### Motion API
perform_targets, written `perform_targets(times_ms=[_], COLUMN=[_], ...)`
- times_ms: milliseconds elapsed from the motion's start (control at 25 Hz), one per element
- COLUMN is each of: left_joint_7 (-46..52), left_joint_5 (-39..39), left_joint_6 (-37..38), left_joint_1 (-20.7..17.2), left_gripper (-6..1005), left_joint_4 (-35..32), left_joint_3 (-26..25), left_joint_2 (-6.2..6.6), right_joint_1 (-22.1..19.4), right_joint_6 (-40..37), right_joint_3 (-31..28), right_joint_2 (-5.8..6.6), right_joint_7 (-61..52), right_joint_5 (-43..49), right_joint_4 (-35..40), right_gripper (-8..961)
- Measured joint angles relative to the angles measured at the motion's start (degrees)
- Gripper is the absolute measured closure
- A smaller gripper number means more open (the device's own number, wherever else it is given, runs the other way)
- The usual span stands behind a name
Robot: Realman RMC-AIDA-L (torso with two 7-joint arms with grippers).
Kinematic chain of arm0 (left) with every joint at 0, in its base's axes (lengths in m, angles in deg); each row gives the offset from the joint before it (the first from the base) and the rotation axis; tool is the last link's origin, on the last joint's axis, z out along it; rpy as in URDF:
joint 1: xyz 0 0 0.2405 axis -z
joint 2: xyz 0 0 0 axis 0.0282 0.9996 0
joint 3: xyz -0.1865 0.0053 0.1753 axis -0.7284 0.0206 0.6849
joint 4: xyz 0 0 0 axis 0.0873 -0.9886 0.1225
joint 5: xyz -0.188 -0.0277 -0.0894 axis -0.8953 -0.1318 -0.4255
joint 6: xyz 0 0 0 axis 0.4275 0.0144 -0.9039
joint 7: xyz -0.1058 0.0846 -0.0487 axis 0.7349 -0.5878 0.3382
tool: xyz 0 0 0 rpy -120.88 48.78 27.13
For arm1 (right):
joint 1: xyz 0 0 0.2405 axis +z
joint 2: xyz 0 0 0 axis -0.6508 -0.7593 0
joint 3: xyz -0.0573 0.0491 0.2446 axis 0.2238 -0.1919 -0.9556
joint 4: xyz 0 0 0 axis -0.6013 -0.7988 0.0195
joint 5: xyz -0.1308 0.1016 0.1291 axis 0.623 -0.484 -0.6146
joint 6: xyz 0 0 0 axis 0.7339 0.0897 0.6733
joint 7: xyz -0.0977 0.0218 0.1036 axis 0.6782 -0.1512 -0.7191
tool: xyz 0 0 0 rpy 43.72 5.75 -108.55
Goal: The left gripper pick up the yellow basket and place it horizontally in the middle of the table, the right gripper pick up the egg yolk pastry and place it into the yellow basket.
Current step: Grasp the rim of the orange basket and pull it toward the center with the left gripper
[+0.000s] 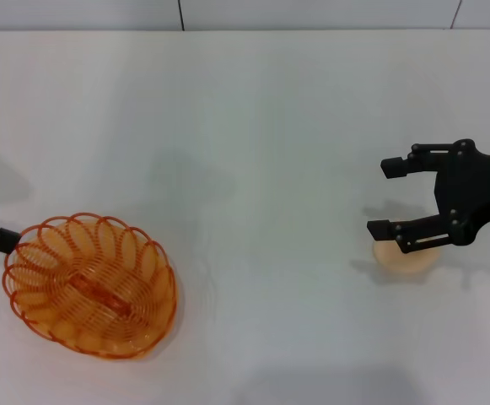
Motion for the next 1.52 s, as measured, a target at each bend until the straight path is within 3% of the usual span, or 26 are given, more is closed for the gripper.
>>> perform_targets(times_ms=[160,320,680,1360,1520], left_joint_7=[0.40,0.37,-1.58,-4.25,-4.26], left_joint_5=[2.26,5.62,8.91,11.85,11.85], left_joint_6=[-0.63,-3.04,-9.71,-15.32,-15.54], left_joint_1=[0.06,0.06,0.27,2.89,2.89], left_gripper=[113,113,113,114,213], left_joint_4=[-0.06,0.62,7.14,14.38,14.52], left_joint_3=[-0.18,-0.20,0.27,0.42,0.42], left_joint_2=[-0.32,-1.47,-3.42,-5.61,-5.70], right_joint_1=[0.00,0.00,0.03,0.09,0.09], right_joint_6=[0.23,0.47,0.55,0.54,0.54], right_joint_3=[0.04,0.04,0.13,0.13,0.11], right_joint_2=[-0.05,-0.06,-0.09,-0.09,-0.09], right_joint_7=[-0.08,-0.09,-0.03,-0.26,-0.29], right_joint_5=[-0.01,-0.01,-0.01,-0.09,-0.08], right_joint_4=[-0.08,-0.08,-0.08,-0.06,-0.06], right_gripper=[97,97,97,98,98])
